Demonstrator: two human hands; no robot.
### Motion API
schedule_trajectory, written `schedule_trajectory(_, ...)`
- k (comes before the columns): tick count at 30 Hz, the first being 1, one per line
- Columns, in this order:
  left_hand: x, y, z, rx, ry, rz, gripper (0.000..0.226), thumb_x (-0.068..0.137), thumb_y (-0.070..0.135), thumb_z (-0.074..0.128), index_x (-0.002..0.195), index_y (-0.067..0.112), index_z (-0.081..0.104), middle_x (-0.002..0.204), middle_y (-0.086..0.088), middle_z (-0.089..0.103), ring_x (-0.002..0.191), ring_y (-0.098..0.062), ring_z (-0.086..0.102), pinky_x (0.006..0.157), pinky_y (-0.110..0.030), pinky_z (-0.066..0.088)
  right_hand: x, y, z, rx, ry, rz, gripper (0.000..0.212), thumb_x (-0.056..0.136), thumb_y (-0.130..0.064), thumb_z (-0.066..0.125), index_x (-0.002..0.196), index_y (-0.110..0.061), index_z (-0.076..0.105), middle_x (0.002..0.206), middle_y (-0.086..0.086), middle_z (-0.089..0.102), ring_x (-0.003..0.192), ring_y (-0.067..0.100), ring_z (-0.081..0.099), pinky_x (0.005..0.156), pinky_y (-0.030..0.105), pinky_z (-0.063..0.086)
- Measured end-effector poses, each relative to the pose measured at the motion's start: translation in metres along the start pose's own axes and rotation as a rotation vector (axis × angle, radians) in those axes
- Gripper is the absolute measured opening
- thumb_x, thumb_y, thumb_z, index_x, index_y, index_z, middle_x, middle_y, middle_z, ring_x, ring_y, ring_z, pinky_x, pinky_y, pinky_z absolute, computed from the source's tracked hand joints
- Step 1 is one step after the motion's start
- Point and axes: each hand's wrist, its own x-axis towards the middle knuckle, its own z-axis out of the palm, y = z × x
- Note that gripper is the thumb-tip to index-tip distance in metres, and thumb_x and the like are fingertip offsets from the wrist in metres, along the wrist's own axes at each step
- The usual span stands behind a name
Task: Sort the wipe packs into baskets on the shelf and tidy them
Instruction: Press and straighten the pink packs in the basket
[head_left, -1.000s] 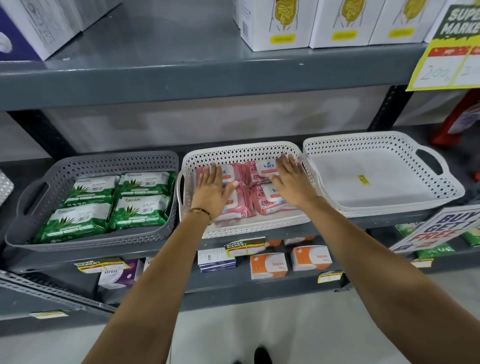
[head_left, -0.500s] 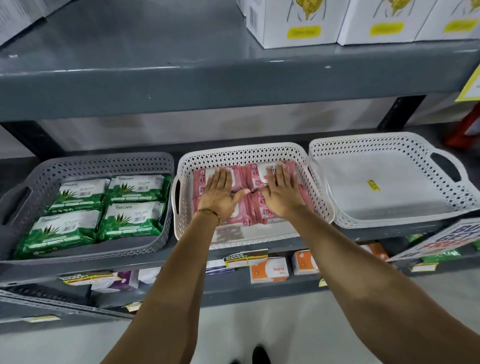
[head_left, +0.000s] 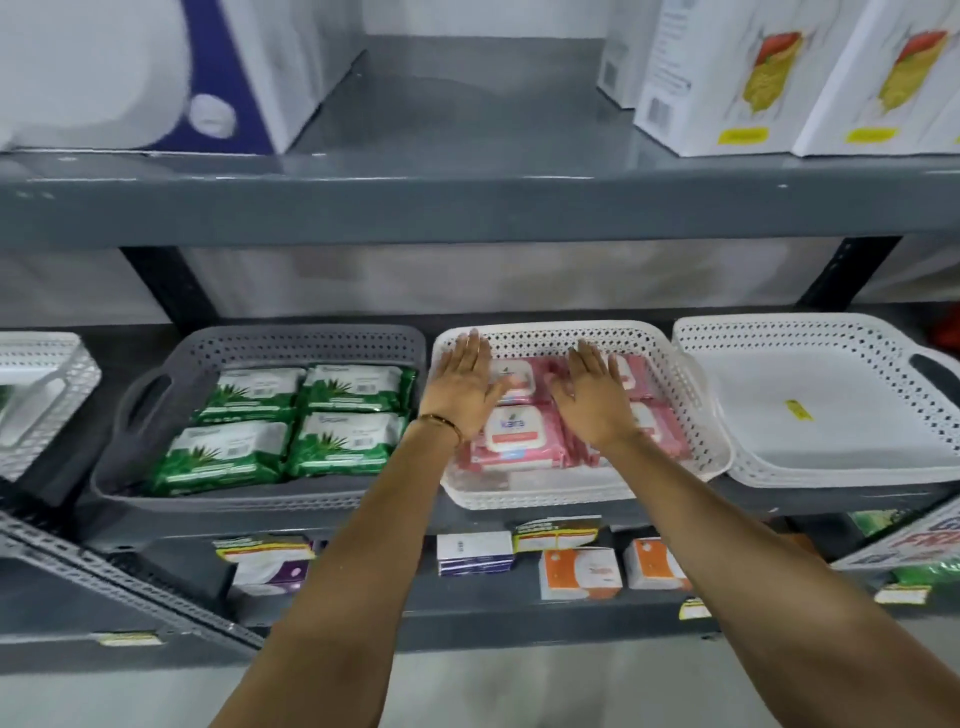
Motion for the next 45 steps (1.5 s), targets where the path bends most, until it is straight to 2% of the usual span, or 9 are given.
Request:
schedule_trajectory(5,-0.053,-0.096,-0.036,-0.004,0.033,-0.086,0.069,0.095,0.050,0.020,0.145,0.006,-0.001,0.156,-0.010,-0.006,0.142,-0.021,-0.008,0.115,-0.031,-0.004,0.002,-0.098,0.010,0.170,0.052,-0.110,0.053,0.097,-0.027,0.041,0.142,0.000,0.031,0.155,0.017,0.024,0.145,0.026,0.019,0.120,0.035,0.011)
schedule_trajectory(11,-0.123,-0.213,-0.060,-0.011,-0.149,-0.218,0.077,0.092,0.054,0.035,0.146,0.011,0.001,0.157,-0.007,-0.003,0.143,-0.022,0.003,0.114,-0.036,0.014,-0.020,-0.200,0.040,0.227,-0.078,-0.241,0.053,0.092,-0.033,0.052,0.139,-0.010,0.042,0.155,0.008,0.027,0.139,0.025,0.032,0.112,0.037,0.032)
schedule_trajectory(16,-0.147,-0.255,-0.070,-0.131,-0.266,-0.183,0.087,0.075,0.037,0.073,0.143,0.013,0.024,0.152,-0.010,0.025,0.135,-0.028,0.030,0.109,-0.040,0.031,-0.029,-0.238,0.056,0.110,-0.386,-0.207,0.073,0.082,-0.035,0.069,0.144,-0.019,0.034,0.157,0.012,0.019,0.143,0.028,0.021,0.116,0.039,0.025)
schedule_trajectory(19,-0.150,-0.263,-0.069,-0.074,-0.245,-0.146,0.075,0.074,0.024,0.076,0.138,0.017,0.037,0.143,-0.010,0.043,0.129,-0.028,0.042,0.103,-0.037,0.037,-0.030,-0.248,0.063,0.081,-0.412,-0.174,0.073,0.080,-0.022,0.072,0.143,-0.021,0.034,0.154,0.011,0.029,0.141,0.028,0.028,0.116,0.037,0.024)
schedule_trajectory(22,-0.148,-0.266,-0.067,-0.137,-0.243,-0.141,0.064,0.076,0.011,0.073,0.133,0.019,0.045,0.142,-0.007,0.045,0.124,-0.025,0.047,0.099,-0.034,0.041,-0.029,-0.250,0.064,0.077,-0.386,-0.154,0.066,0.080,-0.013,0.071,0.139,-0.017,0.042,0.148,0.011,0.041,0.134,0.027,0.040,0.113,0.037,0.032)
schedule_trajectory(33,-0.151,-0.269,-0.065,-0.221,-0.200,-0.085,0.063,0.074,0.008,0.073,0.131,0.018,0.048,0.147,-0.004,0.037,0.133,-0.027,0.035,0.112,-0.042,0.024,-0.032,-0.254,0.066,0.132,-0.408,-0.188,0.059,0.083,-0.007,0.065,0.136,-0.020,0.045,0.148,0.007,0.041,0.133,0.026,0.042,0.113,0.041,0.031)
schedule_trajectory(37,-0.153,-0.270,-0.066,-0.256,-0.210,-0.076,0.062,0.077,0.015,0.072,0.133,0.018,0.045,0.148,-0.005,0.035,0.134,-0.027,0.034,0.113,-0.043,0.023,-0.033,-0.254,0.066,0.139,-0.397,-0.163,0.053,0.086,-0.026,0.058,0.137,-0.021,0.044,0.150,0.009,0.037,0.136,0.027,0.037,0.111,0.044,0.030)
schedule_trajectory(41,-0.146,-0.270,-0.063,-0.177,-0.065,-0.056,0.067,0.091,0.048,0.042,0.144,0.014,0.019,0.155,-0.008,0.011,0.143,-0.023,0.006,0.115,-0.040,0.006,-0.021,-0.258,0.072,0.082,-0.125,-0.160,0.058,0.095,-0.042,0.038,0.143,-0.010,0.031,0.156,0.015,0.021,0.145,0.030,0.013,0.118,0.044,0.015)
schedule_trajectory(45,-0.125,-0.265,-0.054,0.016,-0.095,-0.128,0.076,0.090,0.059,0.010,0.143,0.009,-0.011,0.153,-0.014,-0.017,0.140,-0.024,-0.017,0.111,-0.037,-0.012,-0.008,-0.271,0.092,-0.038,-0.206,-0.063,0.066,0.098,-0.046,0.017,0.148,-0.008,-0.001,0.157,0.020,-0.008,0.145,0.035,-0.010,0.116,0.047,-0.007)
